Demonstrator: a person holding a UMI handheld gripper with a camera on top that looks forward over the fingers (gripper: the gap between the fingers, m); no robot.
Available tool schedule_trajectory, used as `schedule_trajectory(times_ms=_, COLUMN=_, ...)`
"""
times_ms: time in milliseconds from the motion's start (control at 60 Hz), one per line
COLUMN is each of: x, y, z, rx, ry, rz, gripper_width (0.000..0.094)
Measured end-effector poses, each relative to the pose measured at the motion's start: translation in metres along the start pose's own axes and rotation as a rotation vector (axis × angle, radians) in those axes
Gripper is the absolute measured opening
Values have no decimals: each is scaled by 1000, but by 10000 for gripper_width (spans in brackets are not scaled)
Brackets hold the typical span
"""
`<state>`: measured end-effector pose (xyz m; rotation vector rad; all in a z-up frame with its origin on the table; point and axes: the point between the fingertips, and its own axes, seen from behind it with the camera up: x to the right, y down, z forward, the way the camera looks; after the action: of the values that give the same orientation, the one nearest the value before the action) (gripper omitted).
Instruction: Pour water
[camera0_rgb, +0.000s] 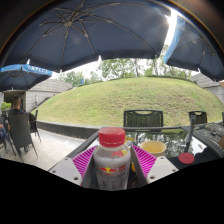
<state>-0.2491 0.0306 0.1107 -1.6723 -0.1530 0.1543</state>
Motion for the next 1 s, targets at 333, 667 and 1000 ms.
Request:
schedule_trajectory(times_ms=333, x=1, y=-3, z=4, rx=26, ry=-6, rz=4, gripper_width=373)
schedule_trajectory(times_ms=667, x=-10, y=-23, z=24, rx=9, ry=-84, rz=438, gripper_width=351)
schedule_trajectory(times_ms=1000, x=28, y=-59, z=82, rx=16, ry=-196, rz=1388, gripper_width=364)
